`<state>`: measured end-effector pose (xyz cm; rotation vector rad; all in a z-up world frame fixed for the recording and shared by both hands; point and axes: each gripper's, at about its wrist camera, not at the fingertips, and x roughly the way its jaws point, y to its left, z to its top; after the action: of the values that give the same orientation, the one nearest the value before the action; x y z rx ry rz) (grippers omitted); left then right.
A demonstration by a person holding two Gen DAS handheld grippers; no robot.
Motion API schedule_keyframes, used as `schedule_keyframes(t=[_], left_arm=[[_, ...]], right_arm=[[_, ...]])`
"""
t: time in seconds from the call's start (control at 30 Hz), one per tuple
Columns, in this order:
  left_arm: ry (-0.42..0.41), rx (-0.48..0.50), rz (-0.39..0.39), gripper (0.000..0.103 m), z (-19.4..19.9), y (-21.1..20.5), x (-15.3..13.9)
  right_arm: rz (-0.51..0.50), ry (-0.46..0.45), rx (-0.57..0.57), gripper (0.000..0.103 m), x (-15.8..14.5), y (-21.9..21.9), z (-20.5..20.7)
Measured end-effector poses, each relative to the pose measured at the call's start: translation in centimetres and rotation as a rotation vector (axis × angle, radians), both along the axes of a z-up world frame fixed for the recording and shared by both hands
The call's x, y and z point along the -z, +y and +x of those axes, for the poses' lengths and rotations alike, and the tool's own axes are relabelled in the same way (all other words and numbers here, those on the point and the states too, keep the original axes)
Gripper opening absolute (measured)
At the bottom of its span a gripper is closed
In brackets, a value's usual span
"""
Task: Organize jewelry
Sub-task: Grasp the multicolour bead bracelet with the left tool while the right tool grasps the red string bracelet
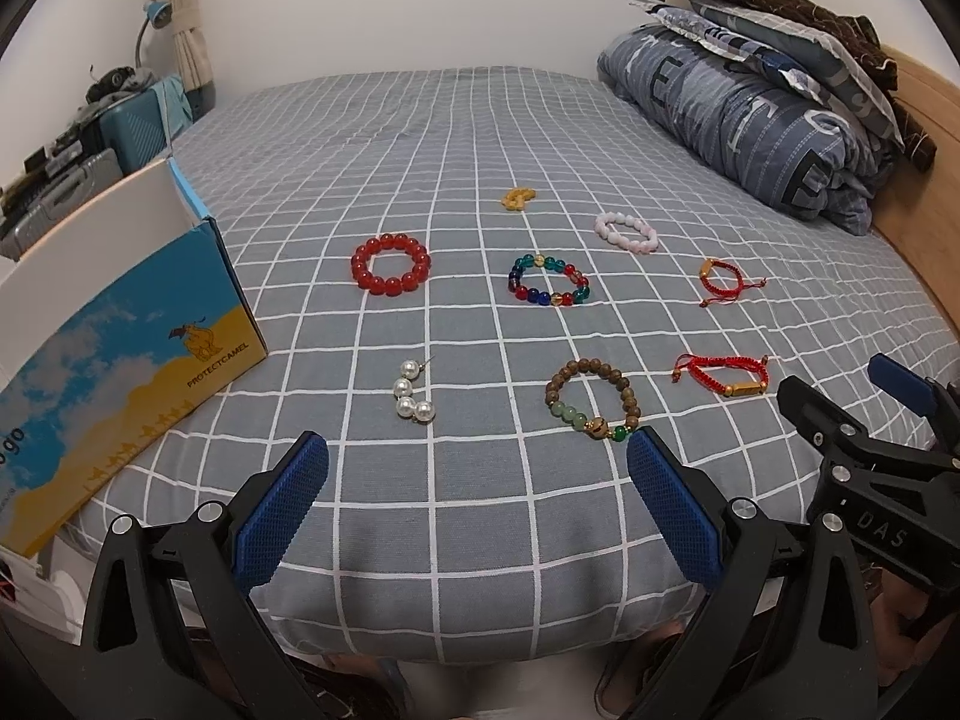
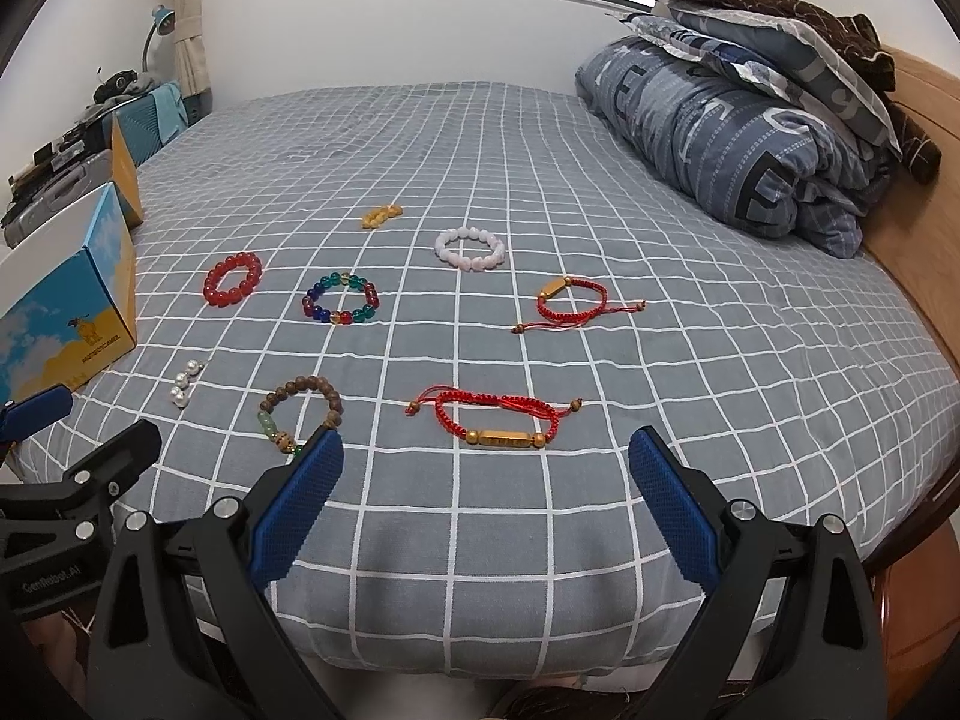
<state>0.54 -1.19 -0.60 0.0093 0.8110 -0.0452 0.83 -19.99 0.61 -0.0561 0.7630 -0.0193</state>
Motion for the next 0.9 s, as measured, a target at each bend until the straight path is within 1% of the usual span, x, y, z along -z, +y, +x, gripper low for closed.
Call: schedule_keyframes(t=[0.13, 0.23, 0.33, 0.4, 0.47, 0.57, 0.67, 0.77, 0.83, 0.9], left_arm=[[0.002, -0.014, -0.004, 0.097, 0.6, 0.3, -0.5], [-0.003, -0.020, -0.011, 0.097, 1.8, 0.4, -1.6], [-0.013, -0.028, -0.007, 0.097, 3.4, 0.4, -2.8], [-0.010, -0.025, -0.010, 0.097, 4.6, 0.3, -3.4], [-0.014, -0.011, -0.002, 0.097, 5.9, -0.2, -4.0], [-0.013, 0.013, 0.013, 0.097, 8.5, -1.3, -4.6], [0.003, 0.026, 0.012, 0.097, 11.0, -2.1, -4.3], [0.042, 0.046, 0.013, 0.097, 14.0, -3.2, -3.2], [0.085, 0.076, -0.001, 0.097, 16.3, -3.9, -2.0], [0.119, 0.085, -0.007, 0.097, 17.9, -4.2, -1.0]], right_arm=[[0.005, -0.006, 0.001, 0.092, -0.7, -0.2, 0.3], [0.013, -0.020, 0.017, 0.092, -2.0, -0.8, 1.1], [0.018, -0.037, 0.036, 0.092, -3.7, -1.7, 2.5], [0.017, -0.047, 0.053, 0.092, -4.4, -2.3, 3.6], [0.019, -0.038, 0.072, 0.092, -4.8, -3.1, 5.3], [0.014, -0.014, 0.083, 0.092, -4.6, -3.8, 7.6], [0.022, 0.028, 0.101, 0.092, -4.0, -4.9, 11.2], [0.031, 0.077, 0.113, 0.092, -2.7, -5.8, 14.6], [0.034, 0.115, 0.110, 0.092, -1.6, -6.1, 16.8], [0.028, 0.160, 0.109, 0.092, -0.1, -6.5, 19.0]])
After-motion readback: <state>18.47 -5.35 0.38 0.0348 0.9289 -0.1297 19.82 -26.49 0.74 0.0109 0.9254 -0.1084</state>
